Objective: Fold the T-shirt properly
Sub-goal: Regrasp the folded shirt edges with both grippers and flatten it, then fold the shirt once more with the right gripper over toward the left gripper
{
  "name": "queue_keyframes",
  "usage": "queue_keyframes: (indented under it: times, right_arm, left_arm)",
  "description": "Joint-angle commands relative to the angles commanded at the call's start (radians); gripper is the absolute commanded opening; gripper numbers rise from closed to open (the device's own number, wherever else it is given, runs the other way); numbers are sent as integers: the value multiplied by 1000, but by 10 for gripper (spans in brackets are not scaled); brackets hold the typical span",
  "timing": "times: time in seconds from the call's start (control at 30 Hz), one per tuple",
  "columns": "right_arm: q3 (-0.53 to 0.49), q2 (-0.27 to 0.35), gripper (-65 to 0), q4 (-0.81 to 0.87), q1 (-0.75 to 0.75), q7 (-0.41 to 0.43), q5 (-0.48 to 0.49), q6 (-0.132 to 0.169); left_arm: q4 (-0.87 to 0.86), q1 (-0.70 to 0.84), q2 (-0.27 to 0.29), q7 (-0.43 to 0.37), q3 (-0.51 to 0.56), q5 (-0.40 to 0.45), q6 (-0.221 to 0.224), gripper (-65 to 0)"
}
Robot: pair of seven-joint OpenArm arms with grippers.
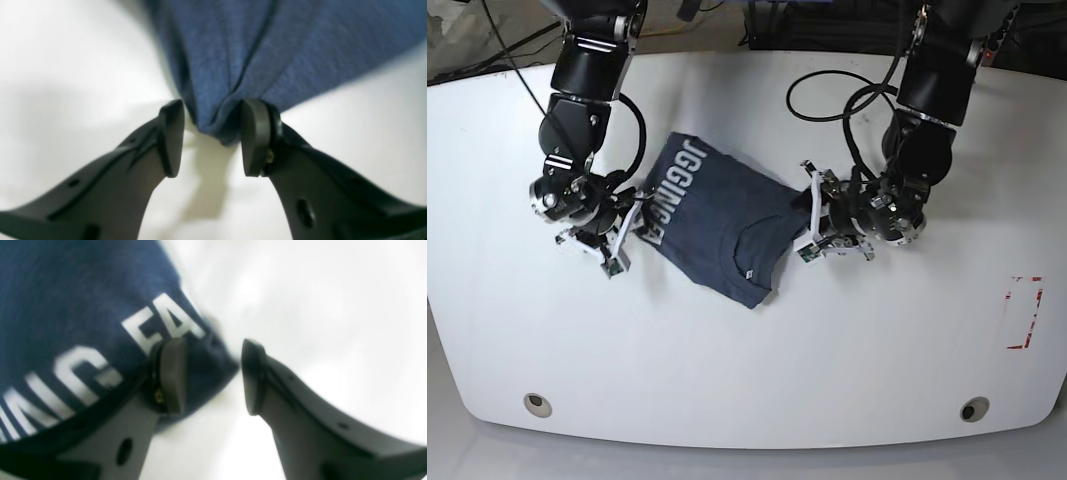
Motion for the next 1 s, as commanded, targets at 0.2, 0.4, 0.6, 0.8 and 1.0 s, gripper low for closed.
queue_keyframes:
  times: [0.2, 0.4, 0.6, 0.8, 1.0]
  right_arm:
    - [-41, -37, -395, 199, -37, -114, 0, 0]
    - [-92, 17, -400, 81, 3, -110, -2, 0]
    - [-109, 9, -401, 6, -29, -71, 0, 0]
    - [-253, -28, -401, 114, -152, -75, 0, 0]
    - [-419, -126, -401, 153, -245, -75, -5, 0]
  left_arm:
    - [52, -26, -46, 2, -20, -2, -2, -403]
    - [209, 2, -44, 5, -112, 0, 0, -403]
    - [299, 55, -17, 5, -138, 6, 6, -403]
    - [344, 81, 34, 87, -143, 5, 75, -329]
    - [385, 117, 91, 95, -133, 5, 235, -233]
